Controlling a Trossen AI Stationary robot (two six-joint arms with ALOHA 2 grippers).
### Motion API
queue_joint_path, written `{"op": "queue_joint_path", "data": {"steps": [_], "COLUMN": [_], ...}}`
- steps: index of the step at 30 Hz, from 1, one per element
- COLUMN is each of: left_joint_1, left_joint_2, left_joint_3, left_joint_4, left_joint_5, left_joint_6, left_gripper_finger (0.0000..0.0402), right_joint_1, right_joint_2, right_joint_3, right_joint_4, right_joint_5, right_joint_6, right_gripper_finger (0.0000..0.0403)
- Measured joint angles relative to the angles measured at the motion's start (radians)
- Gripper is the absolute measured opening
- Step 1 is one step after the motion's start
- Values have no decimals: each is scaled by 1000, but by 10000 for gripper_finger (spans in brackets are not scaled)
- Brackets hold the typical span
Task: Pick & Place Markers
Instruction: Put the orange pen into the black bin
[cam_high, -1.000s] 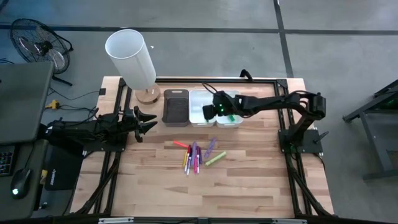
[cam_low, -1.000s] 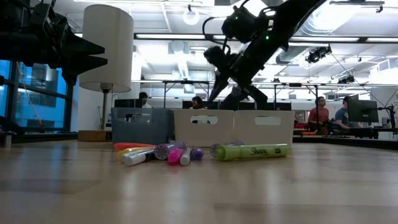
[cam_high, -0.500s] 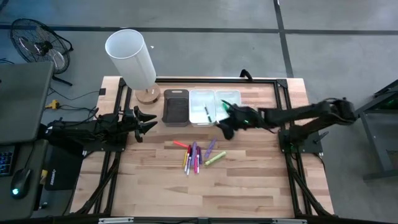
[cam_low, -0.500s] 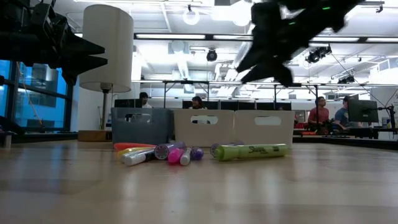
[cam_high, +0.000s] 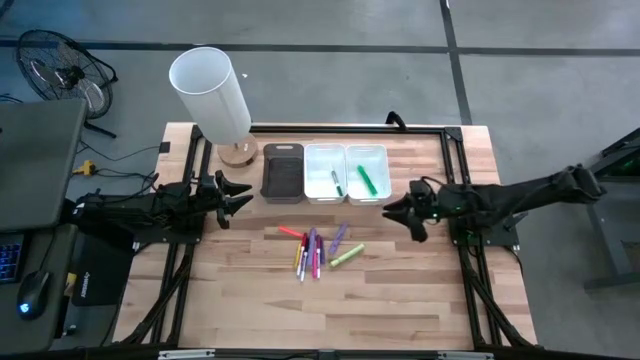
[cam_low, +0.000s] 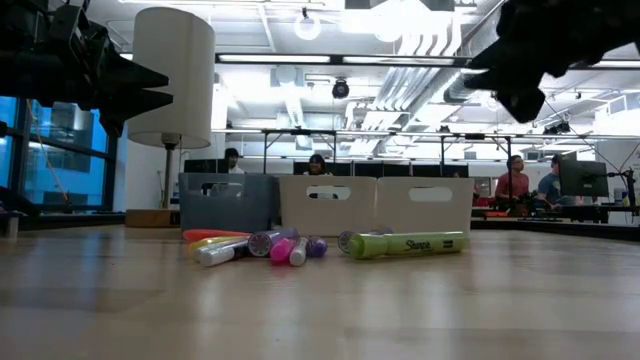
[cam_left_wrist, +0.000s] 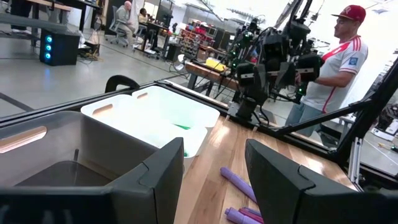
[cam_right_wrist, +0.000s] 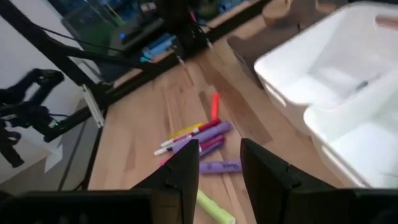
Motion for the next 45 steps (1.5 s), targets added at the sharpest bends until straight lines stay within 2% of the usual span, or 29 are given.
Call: {"op": "queue_joint_path", "data": {"steps": [5, 11, 18, 23, 31, 45], "left_joint_1": [0, 0, 0, 0, 0, 0], "left_joint_2": [0, 0, 0, 0, 0, 0], "left_joint_3": [0, 0, 0, 0, 0, 0], "left_joint_4": [0, 0, 0, 0, 0, 0], "left_joint_5": [0, 0, 0, 0, 1, 1], "left_joint_6": [0, 0, 0, 0, 0, 0], "left_gripper_finger": [170, 170, 170, 170, 170, 170], "right_joint_1": [0, 0, 0, 0, -1, -1], "right_joint_2": [-64, -81, -80, -80, -80, -80], "right_joint_3": [-1, -1, -1, -1, -1, -1], "right_joint_4": [-16, -11, -11, -11, 1, 4], "right_joint_5": [-11, -41, 33, 105, 110, 110], "right_joint_6": [-26, -26, -31, -117, -216, -218], "right_gripper_finger": [106, 106, 106, 104, 104, 103]}}
